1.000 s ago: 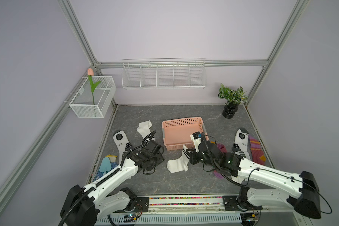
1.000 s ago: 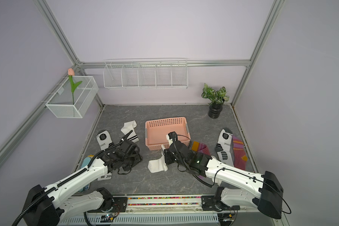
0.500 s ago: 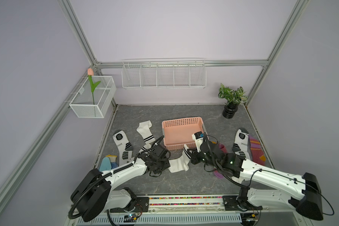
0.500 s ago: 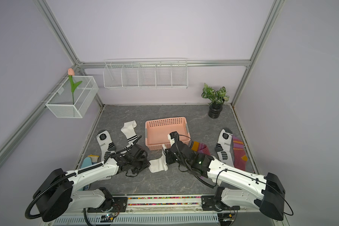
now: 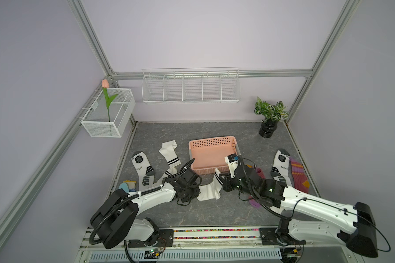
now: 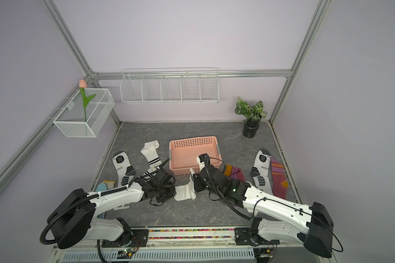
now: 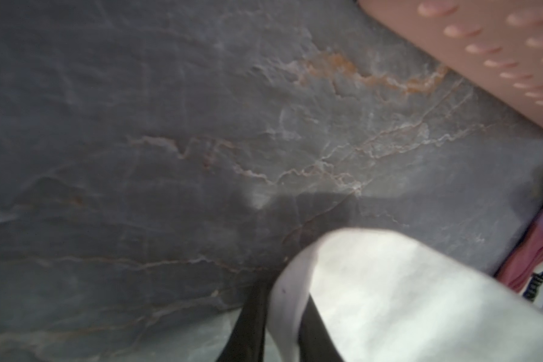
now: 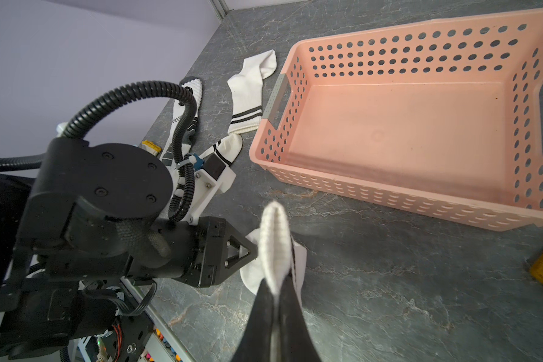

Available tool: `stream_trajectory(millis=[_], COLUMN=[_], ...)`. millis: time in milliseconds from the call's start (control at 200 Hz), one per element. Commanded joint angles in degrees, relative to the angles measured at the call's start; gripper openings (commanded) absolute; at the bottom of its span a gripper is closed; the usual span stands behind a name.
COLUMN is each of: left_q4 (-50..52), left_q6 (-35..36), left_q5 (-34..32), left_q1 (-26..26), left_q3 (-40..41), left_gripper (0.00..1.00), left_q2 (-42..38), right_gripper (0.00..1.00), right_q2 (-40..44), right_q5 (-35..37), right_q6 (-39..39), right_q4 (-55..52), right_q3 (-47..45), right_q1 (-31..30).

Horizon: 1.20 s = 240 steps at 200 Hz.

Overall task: Place the socks together as a pair
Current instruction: Flatten out the sock at the center of the board.

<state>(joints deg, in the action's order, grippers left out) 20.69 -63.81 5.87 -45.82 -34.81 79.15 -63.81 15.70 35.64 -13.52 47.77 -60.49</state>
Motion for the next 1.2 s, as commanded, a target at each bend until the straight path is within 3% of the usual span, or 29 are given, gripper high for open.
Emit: stream_trajectory(millis=[0, 90, 270, 525, 770, 925, 1020, 1195], left_q4=[0.37, 0.69, -2.27, -18.57, -29.37, -40.26, -41.30, -48.98], left_q6=[0.27, 0.44, -0.09, 2.16, 2.20, -5.09, -6.58, -9.97], left_q5=[-0.52, -0.72, 0.23, 7.63, 6.83, 7.05, 7.00, 7.56], left_q1=[-0.40, -0.41, -0.32, -0.19, 0.16, 1.22, 1.70, 1.70], left_q3=[-1.14, -1.40, 0.35, 7.24, 13.31, 18.81, 18.87, 20.64], left_gripper=[0.09, 0.00, 0.00, 0.00, 0.00, 0.00, 0.00, 0.00], left_q2=[0.20, -1.52, -9.01, -23.97, -39.75, -46.15, -48.63, -48.07], right_gripper=[0.07, 0.07, 0.07, 0.07, 0.07, 0.07, 0.07, 0.07], right_q2=[1.79, 2.90, 6.84, 10.94, 9.75, 8.45, 7.39, 5.10], right_q5=[1.88, 3.13, 1.88, -2.61, -5.65, -7.88, -8.74, -11.07], right_q6=[1.43, 2.12, 5.86, 8.57, 8.76, 9.25, 9.38, 8.34], right_q4=[-0.07, -1.42, -3.37, -5.19, -4.37, -2.86, -1.80, 0.49], right_q3=[-1.45, -1.86, -5.46, -11.45, -16.21, -19.49, -20.98, -21.26], right_q1=[-0.03, 0.60, 5.63, 15.15, 21.72, 24.56, 25.78, 26.18])
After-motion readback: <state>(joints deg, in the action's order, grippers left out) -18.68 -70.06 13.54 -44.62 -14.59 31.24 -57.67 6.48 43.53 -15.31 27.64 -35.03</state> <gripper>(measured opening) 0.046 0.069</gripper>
